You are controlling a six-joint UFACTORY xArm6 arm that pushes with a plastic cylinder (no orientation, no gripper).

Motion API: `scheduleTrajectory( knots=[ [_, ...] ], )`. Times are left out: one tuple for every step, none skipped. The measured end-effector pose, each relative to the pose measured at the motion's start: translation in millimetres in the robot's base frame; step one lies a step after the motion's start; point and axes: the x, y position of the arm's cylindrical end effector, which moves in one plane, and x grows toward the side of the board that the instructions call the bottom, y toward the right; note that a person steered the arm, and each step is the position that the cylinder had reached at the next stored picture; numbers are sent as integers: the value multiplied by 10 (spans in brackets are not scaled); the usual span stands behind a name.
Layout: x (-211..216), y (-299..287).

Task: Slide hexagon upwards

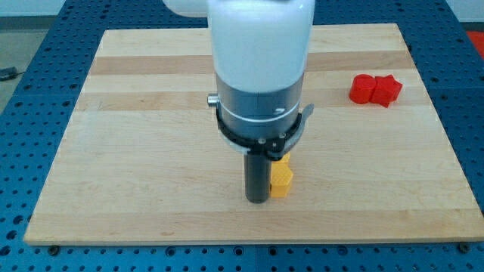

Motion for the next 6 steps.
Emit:
scheduleTrajectory(
  knots=[
    [-36, -142],
    [355, -132],
    [419, 322],
    [180, 466],
    [161, 184],
    [11, 186]
  ],
)
